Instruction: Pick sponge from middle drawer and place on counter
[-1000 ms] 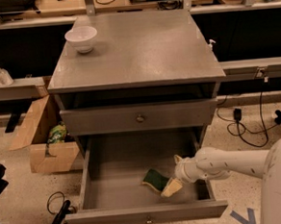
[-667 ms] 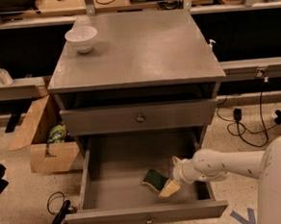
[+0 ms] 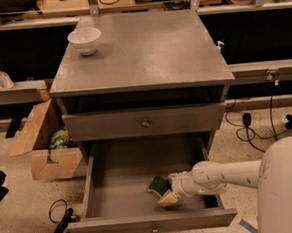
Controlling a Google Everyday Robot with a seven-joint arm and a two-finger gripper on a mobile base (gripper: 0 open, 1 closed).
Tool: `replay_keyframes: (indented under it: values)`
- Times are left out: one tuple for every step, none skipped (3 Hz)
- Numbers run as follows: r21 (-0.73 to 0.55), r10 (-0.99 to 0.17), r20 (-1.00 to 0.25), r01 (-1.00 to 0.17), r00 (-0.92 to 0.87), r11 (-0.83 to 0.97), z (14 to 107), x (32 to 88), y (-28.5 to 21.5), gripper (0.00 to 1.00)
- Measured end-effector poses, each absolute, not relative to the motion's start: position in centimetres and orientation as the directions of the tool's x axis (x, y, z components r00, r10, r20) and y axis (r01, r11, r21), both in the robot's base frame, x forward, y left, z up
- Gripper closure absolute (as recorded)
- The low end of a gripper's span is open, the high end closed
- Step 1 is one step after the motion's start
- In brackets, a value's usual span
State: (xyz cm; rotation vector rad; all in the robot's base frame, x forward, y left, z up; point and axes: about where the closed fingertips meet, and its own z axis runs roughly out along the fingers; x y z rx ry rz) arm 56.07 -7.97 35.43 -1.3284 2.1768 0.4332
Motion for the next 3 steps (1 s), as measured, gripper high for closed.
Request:
replay_keyframes:
  values:
    - [0.003, -0.707, -0.605, -0.889, -0.366, 0.457, 34.8, 55.8, -7.1, 0.49]
    - [0.015, -0.706, -0.603, -0.89, -0.371, 0.455, 34.4, 55.5, -6.5, 0.72]
    - [0.035, -0.706, -0.606, -0.9, -0.365, 0.435, 35.2, 54.9, -6.1, 1.0]
